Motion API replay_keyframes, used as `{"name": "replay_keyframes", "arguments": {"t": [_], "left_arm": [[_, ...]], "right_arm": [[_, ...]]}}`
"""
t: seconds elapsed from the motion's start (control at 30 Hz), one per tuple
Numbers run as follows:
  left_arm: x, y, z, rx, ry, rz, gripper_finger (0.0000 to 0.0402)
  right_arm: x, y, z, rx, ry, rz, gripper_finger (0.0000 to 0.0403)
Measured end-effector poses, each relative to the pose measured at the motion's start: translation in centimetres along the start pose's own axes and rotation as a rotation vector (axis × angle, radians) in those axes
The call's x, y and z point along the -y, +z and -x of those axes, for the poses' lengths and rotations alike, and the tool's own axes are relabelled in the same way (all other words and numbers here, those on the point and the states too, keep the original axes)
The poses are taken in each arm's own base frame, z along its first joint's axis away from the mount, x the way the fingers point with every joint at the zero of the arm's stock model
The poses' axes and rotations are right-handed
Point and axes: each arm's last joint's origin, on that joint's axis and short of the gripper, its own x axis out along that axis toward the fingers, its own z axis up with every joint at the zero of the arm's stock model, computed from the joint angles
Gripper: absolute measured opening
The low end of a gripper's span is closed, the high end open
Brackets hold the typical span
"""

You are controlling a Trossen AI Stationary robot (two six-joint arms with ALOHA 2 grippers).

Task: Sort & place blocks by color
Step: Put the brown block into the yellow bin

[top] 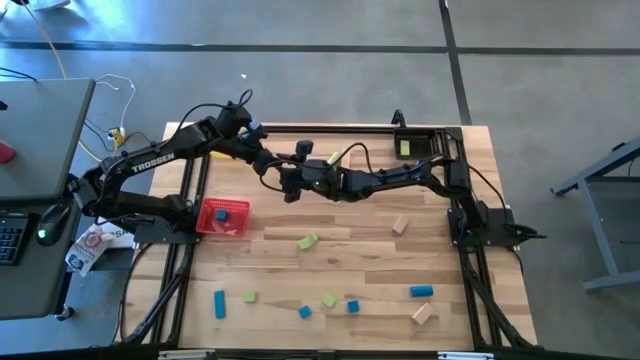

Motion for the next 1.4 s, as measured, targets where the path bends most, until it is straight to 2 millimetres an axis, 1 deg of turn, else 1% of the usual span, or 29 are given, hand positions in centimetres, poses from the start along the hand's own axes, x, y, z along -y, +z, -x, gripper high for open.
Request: {"name": "replay_keyframes", "arguments": {"t": [0.07, 0.2, 0.43, 0.57, 0.67, 0.87, 1.0, 1.17, 1.23, 1.4], "left_arm": [[0.0, 0.0, 0.0, 0.000, 0.000, -0.012, 0.0105], [0.0, 0.0, 0.0, -0.001, 0.001, -0.031, 0.0105], [-0.1, -0.1, 0.0, -0.004, 0.012, -0.044, 0.0107], [-0.1, 0.0, 0.0, 0.003, 0.037, -0.059, 0.0107], [-0.4, 0.0, 0.0, 0.015, 0.119, -0.069, 0.0106], [-0.9, -0.1, 0.1, 0.041, 0.299, -0.087, 0.0109], [-1.4, 0.1, 0.3, 0.081, 0.487, -0.116, 0.0107], [-2.1, 0.3, 0.8, 0.131, 0.697, -0.111, 0.0108], [-2.5, 0.4, 1.0, 0.141, 0.735, -0.098, 0.0108], [-3.7, 0.7, 1.7, 0.152, 0.762, -0.052, 0.0106]], "right_arm": [[0.0, 0.0, 0.0, -0.001, 0.000, 0.001, 0.0110], [0.0, 0.0, 0.0, 0.003, 0.007, 0.004, 0.0125], [0.0, 0.0, 0.0, 0.011, 0.016, -0.025, 0.0184], [-0.2, -0.3, 0.0, -0.026, 0.019, -0.004, 0.0215], [-0.3, -0.6, 0.0, -0.075, -0.001, 0.044, 0.0229], [-0.3, -1.3, 0.0, -0.154, -0.006, 0.121, 0.0233], [0.1, -2.2, -0.4, -0.203, 0.013, 0.152, 0.0234], [0.9, -3.7, -0.9, -0.266, 0.038, 0.218, 0.0234], [1.4, -4.2, -1.2, -0.280, 0.047, 0.225, 0.0234], [2.6, -5.4, -1.8, -0.308, 0.043, 0.217, 0.0234]]}}
